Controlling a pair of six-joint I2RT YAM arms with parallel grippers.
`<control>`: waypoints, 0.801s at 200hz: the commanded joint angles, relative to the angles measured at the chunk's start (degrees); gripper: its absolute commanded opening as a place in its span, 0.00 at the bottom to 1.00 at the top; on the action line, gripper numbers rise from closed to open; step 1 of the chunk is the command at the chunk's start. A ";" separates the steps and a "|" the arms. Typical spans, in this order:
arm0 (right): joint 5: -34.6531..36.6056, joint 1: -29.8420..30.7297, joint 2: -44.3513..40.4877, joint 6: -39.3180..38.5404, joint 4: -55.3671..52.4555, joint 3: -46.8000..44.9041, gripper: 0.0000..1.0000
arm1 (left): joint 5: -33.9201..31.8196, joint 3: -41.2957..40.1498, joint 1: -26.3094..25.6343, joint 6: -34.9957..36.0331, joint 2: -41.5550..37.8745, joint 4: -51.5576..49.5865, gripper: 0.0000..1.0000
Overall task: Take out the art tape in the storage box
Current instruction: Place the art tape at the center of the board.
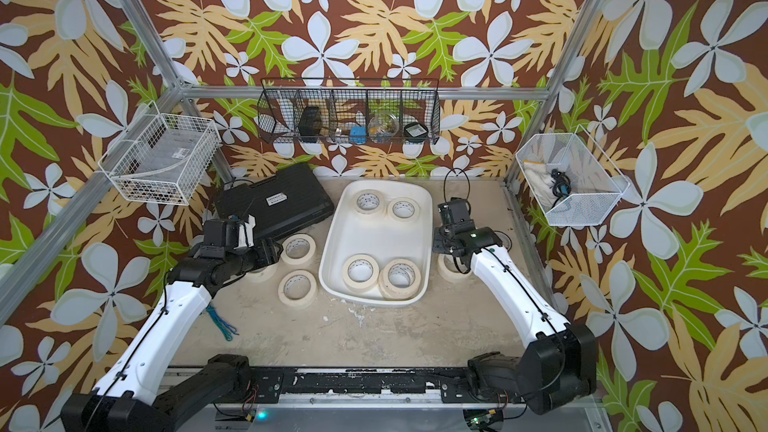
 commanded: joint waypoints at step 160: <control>-3.10 -19.81 10.65 -0.58 20.30 -14.94 0.05 | 2.35 2.14 0.05 0.07 -0.62 0.24 0.70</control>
